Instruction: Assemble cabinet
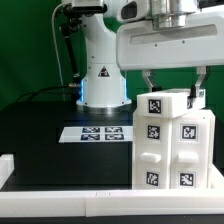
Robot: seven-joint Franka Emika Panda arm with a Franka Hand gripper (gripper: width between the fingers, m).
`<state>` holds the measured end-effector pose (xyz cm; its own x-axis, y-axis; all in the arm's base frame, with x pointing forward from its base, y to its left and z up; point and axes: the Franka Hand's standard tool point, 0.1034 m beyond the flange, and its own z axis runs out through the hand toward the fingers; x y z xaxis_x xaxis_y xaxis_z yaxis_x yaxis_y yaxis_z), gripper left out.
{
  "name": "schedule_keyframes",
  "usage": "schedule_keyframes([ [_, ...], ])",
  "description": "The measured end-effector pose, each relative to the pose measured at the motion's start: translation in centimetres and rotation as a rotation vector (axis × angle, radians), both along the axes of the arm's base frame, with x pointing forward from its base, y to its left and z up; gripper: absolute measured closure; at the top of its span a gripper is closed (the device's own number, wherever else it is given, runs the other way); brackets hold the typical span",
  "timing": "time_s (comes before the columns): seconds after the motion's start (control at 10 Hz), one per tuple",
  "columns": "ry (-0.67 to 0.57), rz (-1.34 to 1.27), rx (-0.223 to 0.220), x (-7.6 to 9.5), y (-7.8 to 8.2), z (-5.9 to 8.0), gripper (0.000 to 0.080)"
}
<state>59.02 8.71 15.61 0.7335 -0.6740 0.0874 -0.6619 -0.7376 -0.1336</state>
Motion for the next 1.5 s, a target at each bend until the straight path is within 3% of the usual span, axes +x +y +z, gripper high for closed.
schedule_keyframes([
  [0.4,0.012,-0.222,0.048,-0.04,0.21,0.0,0.024],
  [0.9,0.064,-0.866,0.209,-0.01,0.71,-0.01,0.024],
  [1.2,0.137,-1.127,0.238,-0.27,0.43,-0.07,0.024],
  [1.5,0.143,-1.218,0.257,-0.24,0.24,-0.19,0.024],
])
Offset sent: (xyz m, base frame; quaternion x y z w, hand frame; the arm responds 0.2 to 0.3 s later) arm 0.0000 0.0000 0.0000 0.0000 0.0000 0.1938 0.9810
